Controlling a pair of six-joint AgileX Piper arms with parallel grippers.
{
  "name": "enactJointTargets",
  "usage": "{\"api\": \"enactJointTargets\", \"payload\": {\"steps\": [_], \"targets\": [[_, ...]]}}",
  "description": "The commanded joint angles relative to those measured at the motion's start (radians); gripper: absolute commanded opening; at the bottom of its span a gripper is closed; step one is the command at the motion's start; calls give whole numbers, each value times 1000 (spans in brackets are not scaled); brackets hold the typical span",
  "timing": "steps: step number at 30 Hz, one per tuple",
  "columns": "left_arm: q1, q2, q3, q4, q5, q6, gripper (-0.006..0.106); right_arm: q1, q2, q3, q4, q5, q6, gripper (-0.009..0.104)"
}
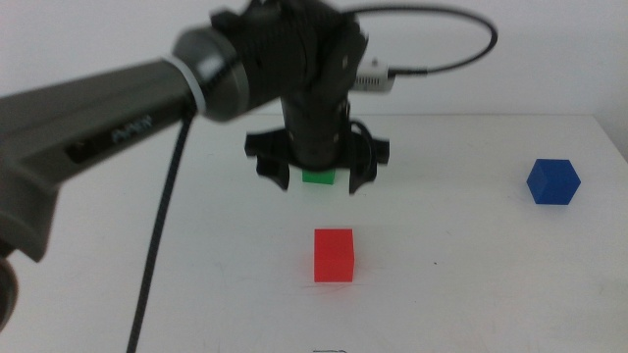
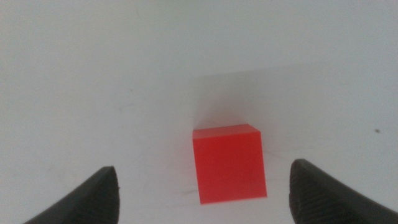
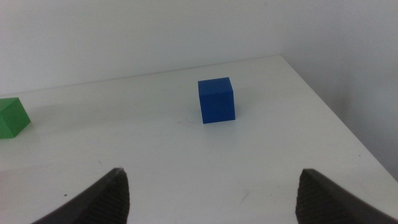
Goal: Stack red cubes first, then green, then blue cubes in a specific spot.
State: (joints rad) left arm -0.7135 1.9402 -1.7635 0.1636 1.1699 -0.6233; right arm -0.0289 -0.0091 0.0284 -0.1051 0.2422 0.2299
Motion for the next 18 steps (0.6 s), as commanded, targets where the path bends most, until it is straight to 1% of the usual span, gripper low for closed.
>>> {"api": "enactJointTargets", "payload": {"steps": [1,5,8,13,18], "targets": [[-4,-71,-86,19,63,21,94,-6,-22,-18,-13,-71,-12,81],[-4,-75,-187,29,149,54,94,-6,-22,-18,-13,-71,-12,81],[-4,-78,-226,31,149,97,94,-6,-22,-18,-13,-71,-12,81],[-4,-78,-238,41,149,114,94,-6,-22,-18,-13,-71,-12,81],[-4,-78,-238,71,148,114,94,-6,-22,-18,-13,-71,-12,81]]}}
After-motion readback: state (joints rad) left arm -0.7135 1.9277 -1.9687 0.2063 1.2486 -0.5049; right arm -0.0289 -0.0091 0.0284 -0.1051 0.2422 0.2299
